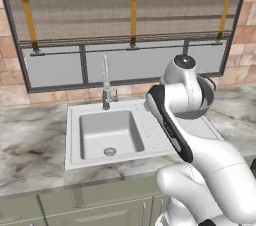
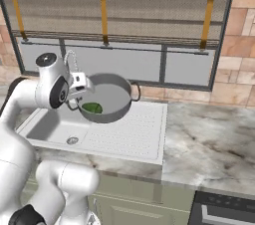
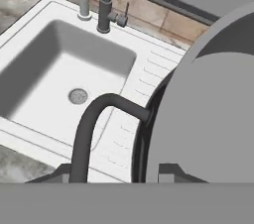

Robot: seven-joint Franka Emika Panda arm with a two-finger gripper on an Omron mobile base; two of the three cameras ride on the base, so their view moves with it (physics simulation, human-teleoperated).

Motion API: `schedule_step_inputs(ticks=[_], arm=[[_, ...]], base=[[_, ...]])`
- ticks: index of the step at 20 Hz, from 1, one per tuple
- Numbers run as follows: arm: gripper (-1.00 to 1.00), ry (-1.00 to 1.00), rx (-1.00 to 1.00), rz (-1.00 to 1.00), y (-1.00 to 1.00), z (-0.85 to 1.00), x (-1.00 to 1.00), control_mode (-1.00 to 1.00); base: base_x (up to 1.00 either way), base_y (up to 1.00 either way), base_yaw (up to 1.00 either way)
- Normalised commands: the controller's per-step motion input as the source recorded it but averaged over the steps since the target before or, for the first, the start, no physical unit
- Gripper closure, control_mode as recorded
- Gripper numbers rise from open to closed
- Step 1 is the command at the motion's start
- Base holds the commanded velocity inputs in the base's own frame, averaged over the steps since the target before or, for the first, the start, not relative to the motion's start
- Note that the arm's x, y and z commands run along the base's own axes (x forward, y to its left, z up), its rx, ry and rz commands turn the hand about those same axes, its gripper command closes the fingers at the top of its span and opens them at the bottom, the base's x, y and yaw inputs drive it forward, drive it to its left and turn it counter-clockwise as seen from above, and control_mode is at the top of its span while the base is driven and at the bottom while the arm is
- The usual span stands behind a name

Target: Dump the avocado from the pot into the sink. Then turn on the water and wash the avocado. Then turn off the water and put the avocado back in the pot.

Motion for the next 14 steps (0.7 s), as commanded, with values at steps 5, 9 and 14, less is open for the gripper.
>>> schedule_step_inputs(ticks=[5,9,14], arm=[[1.00,0.03,0.00,0.12,1.00,0.00,-0.10,-1.00],[1.00,0.01,0.00,0.12,1.00,0.00,-0.11,-1.00],[1.00,0.00,0.00,0.11,1.00,0.00,-0.38,-1.00]], base=[[0.00,0.00,0.00],[0.00,0.00,0.00],[0.00,0.00,0.00]])
